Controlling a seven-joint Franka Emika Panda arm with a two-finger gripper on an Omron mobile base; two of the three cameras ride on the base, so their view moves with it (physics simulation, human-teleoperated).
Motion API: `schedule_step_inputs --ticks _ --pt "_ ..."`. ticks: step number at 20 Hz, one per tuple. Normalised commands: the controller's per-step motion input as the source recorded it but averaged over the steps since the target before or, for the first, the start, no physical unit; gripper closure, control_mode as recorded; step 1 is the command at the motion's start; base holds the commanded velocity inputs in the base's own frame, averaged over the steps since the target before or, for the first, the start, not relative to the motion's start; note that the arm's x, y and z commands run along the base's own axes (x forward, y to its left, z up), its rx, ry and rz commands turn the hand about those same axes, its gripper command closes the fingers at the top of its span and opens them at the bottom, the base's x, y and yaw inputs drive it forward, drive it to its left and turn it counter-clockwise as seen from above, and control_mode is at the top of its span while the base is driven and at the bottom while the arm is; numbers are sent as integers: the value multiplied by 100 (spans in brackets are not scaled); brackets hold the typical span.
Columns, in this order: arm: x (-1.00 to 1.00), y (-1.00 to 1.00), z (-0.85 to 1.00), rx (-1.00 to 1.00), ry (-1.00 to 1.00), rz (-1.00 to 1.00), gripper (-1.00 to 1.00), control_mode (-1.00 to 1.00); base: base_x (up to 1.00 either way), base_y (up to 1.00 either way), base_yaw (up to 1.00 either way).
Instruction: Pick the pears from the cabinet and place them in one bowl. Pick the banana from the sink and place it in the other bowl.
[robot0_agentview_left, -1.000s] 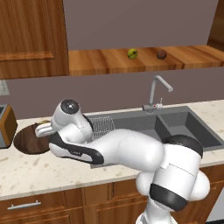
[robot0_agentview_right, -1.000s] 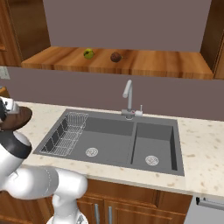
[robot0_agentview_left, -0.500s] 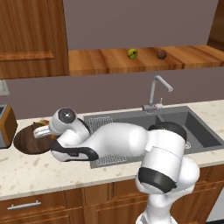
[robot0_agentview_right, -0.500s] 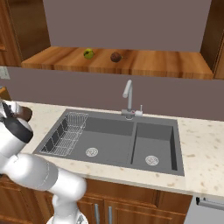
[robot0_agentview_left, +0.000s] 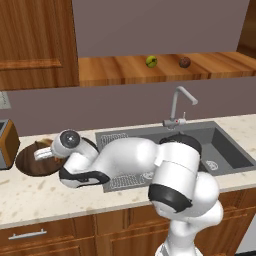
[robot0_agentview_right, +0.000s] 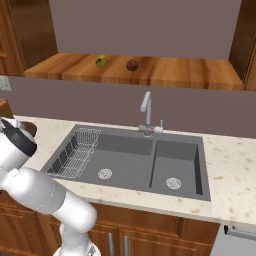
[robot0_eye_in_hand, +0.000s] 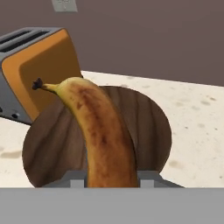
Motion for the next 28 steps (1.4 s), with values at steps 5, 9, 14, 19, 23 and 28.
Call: schedule_step_inputs --ticks 5,9,14,19,23,28 --pt "8 0 -9 -2 0 0 100 -100 0 0 0" --pt "18 0 -11 -3 -2 -1 100 -100 0 0 0" --pt "19 1 -11 -3 -3 -2 -100 -100 0 0 0" --pt "23 0 0 0 -7 -4 -100 -100 0 0 0" --pt "15 0 10 1 -3 -8 -100 -100 0 0 0" --pt "-19 0 68 7 0 -10 -100 -100 0 0 0"
